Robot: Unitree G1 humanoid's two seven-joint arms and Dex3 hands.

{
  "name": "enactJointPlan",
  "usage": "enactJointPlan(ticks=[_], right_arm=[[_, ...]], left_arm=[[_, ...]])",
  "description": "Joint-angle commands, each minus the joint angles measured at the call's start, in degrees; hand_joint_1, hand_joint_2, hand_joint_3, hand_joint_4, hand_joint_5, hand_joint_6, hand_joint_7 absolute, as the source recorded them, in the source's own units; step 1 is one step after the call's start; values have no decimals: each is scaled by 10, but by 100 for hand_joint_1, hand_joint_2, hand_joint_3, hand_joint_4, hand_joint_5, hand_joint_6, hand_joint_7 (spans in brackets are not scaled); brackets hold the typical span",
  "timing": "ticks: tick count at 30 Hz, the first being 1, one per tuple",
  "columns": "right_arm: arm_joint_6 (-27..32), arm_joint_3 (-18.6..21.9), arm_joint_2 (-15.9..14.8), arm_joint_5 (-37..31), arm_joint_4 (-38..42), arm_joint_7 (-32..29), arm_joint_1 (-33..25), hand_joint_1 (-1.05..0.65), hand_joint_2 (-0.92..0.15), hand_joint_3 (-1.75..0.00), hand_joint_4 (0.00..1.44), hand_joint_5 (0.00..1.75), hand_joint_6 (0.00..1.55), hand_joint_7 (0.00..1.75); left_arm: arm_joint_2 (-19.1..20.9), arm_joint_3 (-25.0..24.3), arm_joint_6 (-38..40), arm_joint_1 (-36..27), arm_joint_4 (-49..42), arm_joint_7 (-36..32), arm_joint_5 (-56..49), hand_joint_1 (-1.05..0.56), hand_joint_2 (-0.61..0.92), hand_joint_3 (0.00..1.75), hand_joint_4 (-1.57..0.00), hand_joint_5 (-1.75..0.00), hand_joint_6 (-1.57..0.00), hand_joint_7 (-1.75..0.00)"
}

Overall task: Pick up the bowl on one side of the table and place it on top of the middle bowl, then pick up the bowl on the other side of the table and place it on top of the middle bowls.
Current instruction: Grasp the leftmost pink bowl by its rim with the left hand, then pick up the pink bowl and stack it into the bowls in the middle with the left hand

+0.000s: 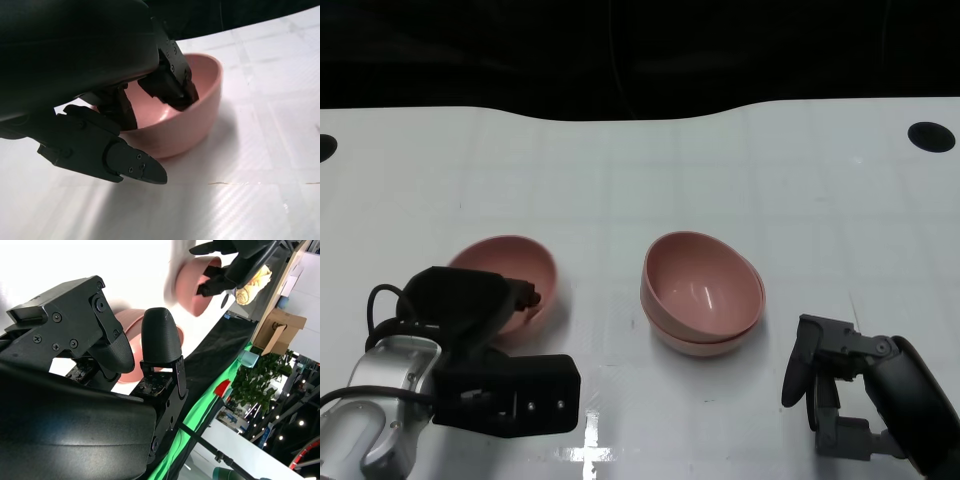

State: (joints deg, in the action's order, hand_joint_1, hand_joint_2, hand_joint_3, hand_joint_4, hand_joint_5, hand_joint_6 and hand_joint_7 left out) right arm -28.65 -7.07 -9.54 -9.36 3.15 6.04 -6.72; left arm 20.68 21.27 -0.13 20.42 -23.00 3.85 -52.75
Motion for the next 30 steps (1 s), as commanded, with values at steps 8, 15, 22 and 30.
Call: enactJointPlan(ticks=[8, 15, 22, 30], right_arm=[[-2, 4, -1, -3, -6, -3, -5, -1, -22, -165, 95, 175, 81, 156], [-11, 6, 4, -5, 10, -11, 4, -2, -22, -166, 96, 175, 81, 154], [-13, 6, 3, -5, 12, -13, 5, -2, -22, -166, 96, 175, 82, 152], [-10, 3, 8, -10, 12, -18, 6, -2, -22, -166, 96, 175, 83, 152]], left_arm=[[13, 10, -30, 23, -42, -48, 32, -22, 92, 28, -83, -154, -122, -21], [6, 14, -54, 39, -48, -93, 49, -22, 63, 79, -88, -175, -72, -151], [8, 18, -53, 41, -50, -96, 53, -22, 62, 79, -88, -175, -67, -162], [18, -3, -83, 55, 3, -127, 66, -25, 52, 102, -89, -175, -63, -174]])
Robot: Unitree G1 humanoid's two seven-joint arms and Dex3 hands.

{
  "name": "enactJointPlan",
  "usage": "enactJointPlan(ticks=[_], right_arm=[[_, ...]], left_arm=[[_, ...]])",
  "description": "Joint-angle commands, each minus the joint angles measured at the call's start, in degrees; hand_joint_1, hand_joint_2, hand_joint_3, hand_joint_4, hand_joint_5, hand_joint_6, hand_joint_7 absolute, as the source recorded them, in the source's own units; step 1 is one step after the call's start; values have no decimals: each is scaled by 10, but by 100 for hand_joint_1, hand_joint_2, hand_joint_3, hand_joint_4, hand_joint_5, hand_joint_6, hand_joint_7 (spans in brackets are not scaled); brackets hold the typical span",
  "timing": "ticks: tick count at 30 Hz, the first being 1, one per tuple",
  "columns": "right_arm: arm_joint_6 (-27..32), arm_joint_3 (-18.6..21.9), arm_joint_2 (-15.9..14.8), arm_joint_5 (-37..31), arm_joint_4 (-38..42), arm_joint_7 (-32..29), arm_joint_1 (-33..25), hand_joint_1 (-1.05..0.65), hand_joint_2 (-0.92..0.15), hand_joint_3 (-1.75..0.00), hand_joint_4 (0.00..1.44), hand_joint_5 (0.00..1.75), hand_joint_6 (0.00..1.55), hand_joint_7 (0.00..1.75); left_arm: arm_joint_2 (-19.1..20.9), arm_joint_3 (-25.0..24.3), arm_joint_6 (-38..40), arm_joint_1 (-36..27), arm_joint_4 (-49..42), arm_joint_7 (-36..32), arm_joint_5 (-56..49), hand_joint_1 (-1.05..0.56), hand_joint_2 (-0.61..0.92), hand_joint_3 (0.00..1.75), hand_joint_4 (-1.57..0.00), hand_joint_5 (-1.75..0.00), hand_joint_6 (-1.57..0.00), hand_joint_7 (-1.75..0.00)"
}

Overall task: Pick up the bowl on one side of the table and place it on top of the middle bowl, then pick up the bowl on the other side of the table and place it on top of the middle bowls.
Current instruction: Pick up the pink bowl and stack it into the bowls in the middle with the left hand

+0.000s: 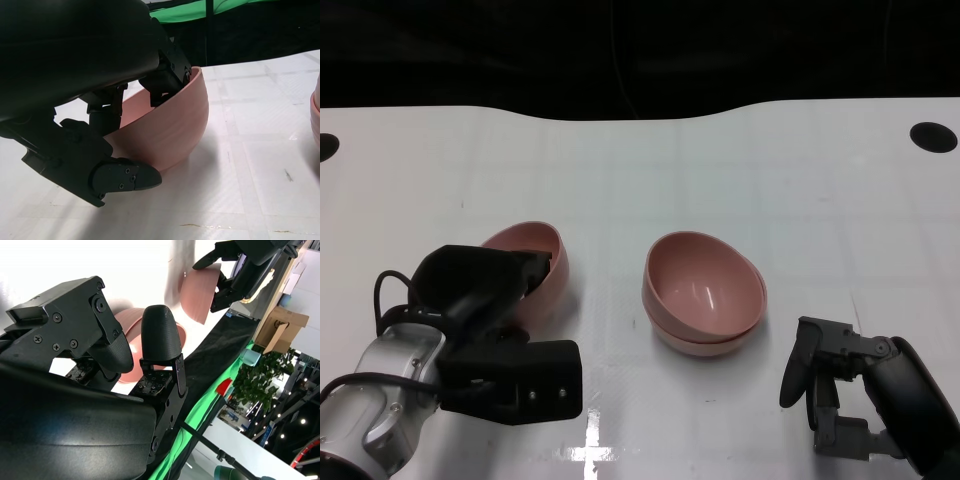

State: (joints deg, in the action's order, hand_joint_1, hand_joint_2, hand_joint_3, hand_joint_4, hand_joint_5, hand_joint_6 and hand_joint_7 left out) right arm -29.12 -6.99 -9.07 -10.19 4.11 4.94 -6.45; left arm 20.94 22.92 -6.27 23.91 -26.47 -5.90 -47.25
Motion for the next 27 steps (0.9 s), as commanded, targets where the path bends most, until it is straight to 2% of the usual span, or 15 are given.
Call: enactJointPlan(ticks=[1, 7, 9, 12, 15, 23, 24, 27], right_arm=[[-5, 2, 3, -3, 3, -8, 4, -2, -22, -166, 96, 175, 83, 152], [-10, 0, 9, -13, 10, -15, 8, -1, -21, -166, 96, 175, 83, 152], [-14, 0, 9, -16, 16, -18, 10, -1, -21, -166, 96, 175, 83, 152], [-14, 0, 10, -18, 18, -20, 10, -1, -20, -166, 96, 175, 84, 152], [-10, 1, 12, -19, 17, -20, 10, -3, -20, -167, 96, 175, 84, 152], [-13, 2, 13, -18, 20, -17, 9, -4, -20, -167, 96, 175, 84, 152], [-16, 1, 13, -17, 22, -17, 8, -3, -20, -167, 96, 175, 83, 152], [-20, 1, 11, -16, 24, -15, 7, -3, -21, -167, 96, 175, 83, 152]], left_arm=[[16, -24, -26, 21, 45, -33, 14, -26, 49, 107, -89, -175, -64, -174], [13, -30, -60, 39, 71, -45, 24, -24, 41, 120, -93, -175, -71, -169], [11, -29, -60, 43, 77, -40, 22, -23, 42, 118, -93, -175, -74, -161], [6, -28, -57, 46, 82, -33, 23, -23, 43, 116, -92, -175, -75, -159], [1, -28, -54, 49, 87, -27, 26, -21, 41, 111, -92, -175, -73, -163], [-3, -25, -64, 53, 84, -35, 25, -20, 42, 109, -92, -175, -72, -164], [-9, -20, -73, 57, 81, -45, 23, -23, 38, 117, -93, -175, -76, -155], [-21, -13, -99, 65, 71, -72, 21, -22, 34, 124, -94, -175, -82, -150]])
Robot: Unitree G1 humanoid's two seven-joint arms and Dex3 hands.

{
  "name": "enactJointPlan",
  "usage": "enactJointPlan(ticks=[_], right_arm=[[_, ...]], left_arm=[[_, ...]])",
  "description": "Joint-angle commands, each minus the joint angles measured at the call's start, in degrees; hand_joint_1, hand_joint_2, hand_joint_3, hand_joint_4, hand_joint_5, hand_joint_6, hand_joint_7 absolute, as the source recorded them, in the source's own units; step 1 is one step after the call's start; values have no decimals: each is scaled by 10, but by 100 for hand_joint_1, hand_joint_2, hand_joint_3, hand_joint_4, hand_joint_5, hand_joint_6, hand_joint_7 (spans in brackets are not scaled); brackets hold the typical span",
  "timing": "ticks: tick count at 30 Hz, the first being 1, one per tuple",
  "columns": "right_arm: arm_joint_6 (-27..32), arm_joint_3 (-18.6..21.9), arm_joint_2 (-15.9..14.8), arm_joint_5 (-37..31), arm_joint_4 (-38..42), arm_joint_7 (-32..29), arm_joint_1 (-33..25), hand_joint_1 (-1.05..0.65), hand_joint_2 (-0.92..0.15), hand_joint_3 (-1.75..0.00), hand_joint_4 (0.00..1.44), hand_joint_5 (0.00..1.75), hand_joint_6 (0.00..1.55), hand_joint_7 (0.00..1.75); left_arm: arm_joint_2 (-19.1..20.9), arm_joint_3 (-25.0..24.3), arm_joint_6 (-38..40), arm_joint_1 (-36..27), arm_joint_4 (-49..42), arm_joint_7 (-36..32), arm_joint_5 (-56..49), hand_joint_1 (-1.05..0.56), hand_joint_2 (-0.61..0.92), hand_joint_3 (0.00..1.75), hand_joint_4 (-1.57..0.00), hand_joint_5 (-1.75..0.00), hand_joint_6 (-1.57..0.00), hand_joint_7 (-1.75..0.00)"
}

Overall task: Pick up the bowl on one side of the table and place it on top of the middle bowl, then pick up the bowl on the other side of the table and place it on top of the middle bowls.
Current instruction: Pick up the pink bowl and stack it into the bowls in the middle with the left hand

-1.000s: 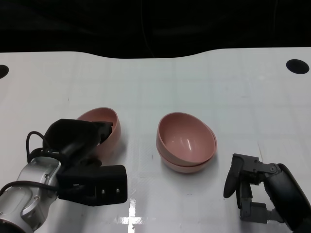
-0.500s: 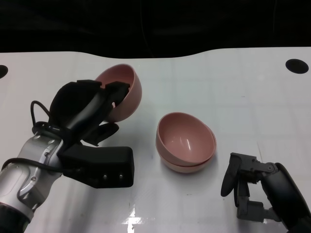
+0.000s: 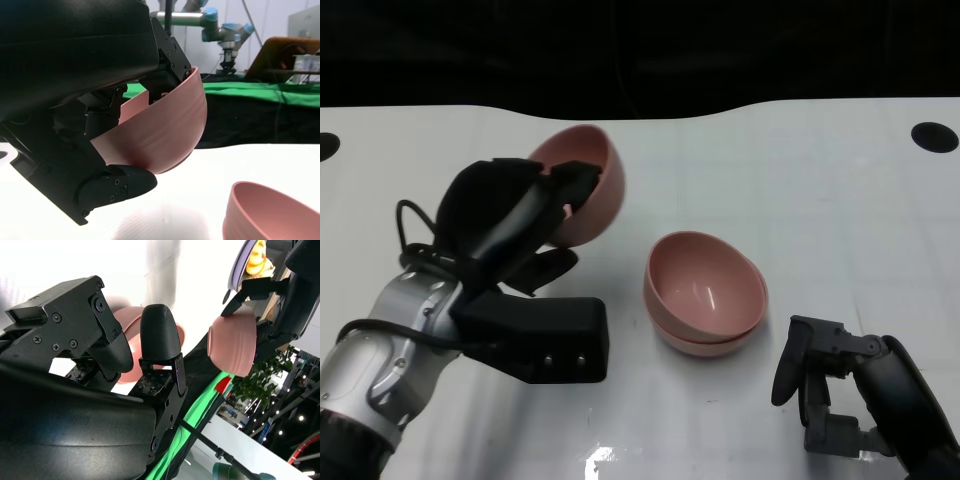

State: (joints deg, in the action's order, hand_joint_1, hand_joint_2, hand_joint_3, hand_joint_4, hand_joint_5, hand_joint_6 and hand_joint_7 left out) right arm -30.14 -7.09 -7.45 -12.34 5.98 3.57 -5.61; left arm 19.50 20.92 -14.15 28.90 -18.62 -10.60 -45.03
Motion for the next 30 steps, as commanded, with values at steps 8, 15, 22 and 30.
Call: enactJointPlan(ticks=[8, 15, 22, 30], right_arm=[[-8, 3, -7, 7, 3, 2, -3, -3, -21, -166, 96, 175, 83, 152], [-3, 2, -6, 6, -1, 4, -5, -3, -22, -164, 96, 175, 83, 152], [-6, 1, -5, 8, -1, 6, -3, -3, -23, -165, 96, 175, 83, 153], [-7, 0, -4, 3, 0, 3, -4, -3, -22, -165, 96, 175, 83, 153]], left_arm=[[-20, 14, -33, 25, -17, -38, -8, -21, 35, 126, -95, -175, -81, -150], [-32, 22, -34, 32, -17, -38, -14, -22, 35, 126, -95, -175, -87, -131], [-50, 38, -28, 43, -19, -24, -19, -24, 32, 126, -94, -175, -80, -155], [-65, 61, -27, 60, -30, 0, -20, -25, 40, 114, -91, -175, -83, -144]])
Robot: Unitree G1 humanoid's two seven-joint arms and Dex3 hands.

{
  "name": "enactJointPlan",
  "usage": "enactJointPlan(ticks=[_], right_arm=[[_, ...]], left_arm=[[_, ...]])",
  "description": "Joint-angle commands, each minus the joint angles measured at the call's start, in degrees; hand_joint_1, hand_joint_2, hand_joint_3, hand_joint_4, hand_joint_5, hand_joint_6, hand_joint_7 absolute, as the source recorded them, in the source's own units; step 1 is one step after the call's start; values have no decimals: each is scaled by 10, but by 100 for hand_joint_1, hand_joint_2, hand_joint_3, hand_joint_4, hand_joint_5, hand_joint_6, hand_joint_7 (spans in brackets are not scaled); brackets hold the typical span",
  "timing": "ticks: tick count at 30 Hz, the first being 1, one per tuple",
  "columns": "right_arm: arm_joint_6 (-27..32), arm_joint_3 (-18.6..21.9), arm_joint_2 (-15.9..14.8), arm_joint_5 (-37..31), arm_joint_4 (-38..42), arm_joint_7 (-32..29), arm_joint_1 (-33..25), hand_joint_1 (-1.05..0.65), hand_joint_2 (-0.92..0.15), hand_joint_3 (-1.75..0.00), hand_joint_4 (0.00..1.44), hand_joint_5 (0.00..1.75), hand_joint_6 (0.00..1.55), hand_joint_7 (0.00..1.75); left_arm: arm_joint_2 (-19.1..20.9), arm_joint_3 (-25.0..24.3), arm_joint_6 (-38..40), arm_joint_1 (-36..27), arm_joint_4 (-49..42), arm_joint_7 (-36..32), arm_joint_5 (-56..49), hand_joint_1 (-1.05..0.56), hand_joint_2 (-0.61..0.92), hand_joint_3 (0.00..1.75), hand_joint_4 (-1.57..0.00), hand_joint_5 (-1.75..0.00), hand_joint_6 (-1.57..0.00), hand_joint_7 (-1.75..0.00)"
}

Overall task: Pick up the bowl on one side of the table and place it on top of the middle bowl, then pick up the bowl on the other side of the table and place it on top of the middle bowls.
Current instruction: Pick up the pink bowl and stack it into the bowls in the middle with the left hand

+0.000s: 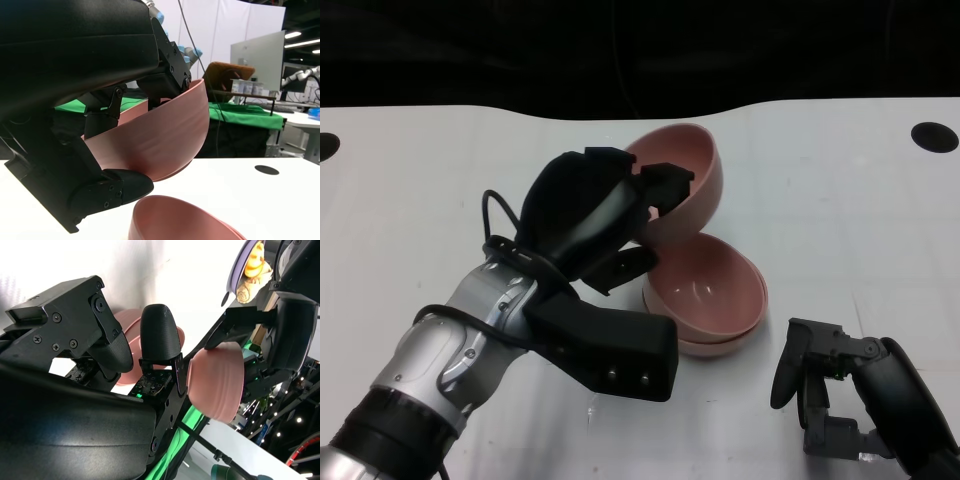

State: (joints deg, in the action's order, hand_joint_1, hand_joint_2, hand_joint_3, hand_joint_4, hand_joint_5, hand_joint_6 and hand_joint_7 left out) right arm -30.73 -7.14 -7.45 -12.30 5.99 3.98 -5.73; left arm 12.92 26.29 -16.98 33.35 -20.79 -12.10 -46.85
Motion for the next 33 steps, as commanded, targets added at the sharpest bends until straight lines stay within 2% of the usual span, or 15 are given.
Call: enactJointPlan(ticks=[1, 6, 8, 11, 14, 16, 18, 19, 24, 25, 26, 27, 29, 30, 33], right_arm=[[0, 1, -4, 1, -2, -2, -4, -3, -22, -166, 95, 175, 83, 153], [12, -1, -3, 7, -11, 3, -8, -4, -23, -166, 95, 175, 83, 153], [11, 0, -3, 8, -11, 3, -7, -4, -23, -165, 94, 175, 82, 153], [6, 0, -4, 8, -8, 2, -5, -3, -24, -165, 94, 175, 82, 152], [3, 0, -4, 7, -6, 1, -4, -3, -24, -164, 94, 175, 82, 153], [1, 0, -4, 4, -5, 0, -3, -3, -24, -164, 94, 175, 82, 153], [1, 0, -5, 2, -4, -1, -2, -3, -23, -164, 94, 175, 83, 153], [1, 0, -5, 2, -4, -2, -2, -3, -23, -163, 94, 175, 83, 153], [4, -1, -4, 0, -7, -2, -2, -3, -23, -163, 94, 175, 83, 152], [5, -1, -4, 0, -7, -2, -2, -3, -23, -163, 94, 175, 83, 152], [5, -1, -3, 1, -6, -1, -2, -3, -23, -163, 94, 175, 83, 152], [5, -1, -4, 0, -7, -2, -2, -3, -23, -163, 94, 175, 83, 152], [4, -1, -4, 1, -6, 0, -1, -3, -23, -163, 94, 175, 83, 152], [3, -1, -5, 2, -6, 1, 0, -3, -23, -163, 93, 175, 82, 152], [4, -2, -5, 1, -6, 1, 0, -3, -23, -163, 93, 175, 82, 152]], left_arm=[[1, 13, 3, 19, -9, 22, -6, -26, 43, 111, -90, -175, -82, -146], [5, 40, 0, 39, -19, 51, -26, -25, 51, 86, -89, -175, -77, -151], [5, 51, -1, 47, -26, 62, -34, -26, 56, 66, -90, -175, -86, -120], [5, 67, -5, 59, -41, 70, -44, -28, 63, 47, -88, -175, -96, -90], [4, 76, -12, 66, -57, 71, -47, -29, 66, 40, -89, -175, -100, -81], [2, 82, -16, 69, -68, 70, -50, -29, 67, 39, -90, -175, -101, -81], [0, 87, -18, 71, -77, 75, -51, -29, 73, 30, -91, -175, -87, -122], [0, 89, -18, 72, -80, 76, -51, -29, 75, 28, -91, -175, -83, -133], [-9, 100, -22, 71, -103, 75, -47, -29, 76, 26, -92, -175, -80, -135], [-12, 102, -23, 70, -109, 71, -46, -29, 76, 25, -91, -175, -84, -120], [-13, 103, -24, 69, -112, 68, -46, -30, 78, 19, -85, -170, -90, -92], [-16, 102, -28, 67, -118, 60, -44, -31, 79, 16, -83, -169, -94, -79], [-18, 101, -29, 63, -123, 55, -43, -33, 84, 9, -84, -127, -97, -55], [-18, 102, -27, 62, -122, 56, -45, -37, 89, 13, -76, -98, -88, -36], [-12, 100, -11, 58, -104, 82, -45, -42, 92, 22, -58, -64, -69, -11]])
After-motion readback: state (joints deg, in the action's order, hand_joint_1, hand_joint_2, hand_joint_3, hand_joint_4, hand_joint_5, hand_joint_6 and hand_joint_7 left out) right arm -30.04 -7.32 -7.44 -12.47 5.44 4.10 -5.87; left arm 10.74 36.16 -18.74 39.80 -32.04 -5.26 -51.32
